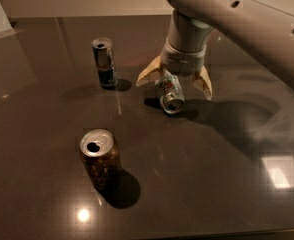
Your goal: Place 7up can upright
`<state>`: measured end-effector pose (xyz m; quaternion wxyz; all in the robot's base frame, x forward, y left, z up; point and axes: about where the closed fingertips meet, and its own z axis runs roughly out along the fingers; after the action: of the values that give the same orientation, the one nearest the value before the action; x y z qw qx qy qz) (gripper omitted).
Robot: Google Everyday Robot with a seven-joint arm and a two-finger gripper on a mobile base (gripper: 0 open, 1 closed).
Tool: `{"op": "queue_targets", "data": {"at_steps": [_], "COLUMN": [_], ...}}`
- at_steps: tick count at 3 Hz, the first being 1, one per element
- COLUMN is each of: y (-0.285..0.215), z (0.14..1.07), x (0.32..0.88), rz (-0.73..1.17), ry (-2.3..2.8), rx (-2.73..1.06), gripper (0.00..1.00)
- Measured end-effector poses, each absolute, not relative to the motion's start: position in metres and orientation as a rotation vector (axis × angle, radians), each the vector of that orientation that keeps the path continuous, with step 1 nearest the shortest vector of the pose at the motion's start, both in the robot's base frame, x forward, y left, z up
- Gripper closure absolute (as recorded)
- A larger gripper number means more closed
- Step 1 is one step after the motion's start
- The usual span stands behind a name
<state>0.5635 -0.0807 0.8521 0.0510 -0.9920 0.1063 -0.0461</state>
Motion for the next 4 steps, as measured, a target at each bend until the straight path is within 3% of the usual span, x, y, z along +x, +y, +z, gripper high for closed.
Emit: {"op": "queue_targets", "data": {"at_steps": [1, 2, 4], "y": [-0.0751, -0.0729, -0.0762], "z": [0.8439, 0.8398, 0.8399], "x": [0.561, 0.5592, 0.5647], "rz": [-0.115, -0.108, -0.112], "ry": [0.297, 0.301, 0.362], "rx": [-3.037, -3.041, -3.035], "gripper": [0.0, 0.16, 0.62]}}
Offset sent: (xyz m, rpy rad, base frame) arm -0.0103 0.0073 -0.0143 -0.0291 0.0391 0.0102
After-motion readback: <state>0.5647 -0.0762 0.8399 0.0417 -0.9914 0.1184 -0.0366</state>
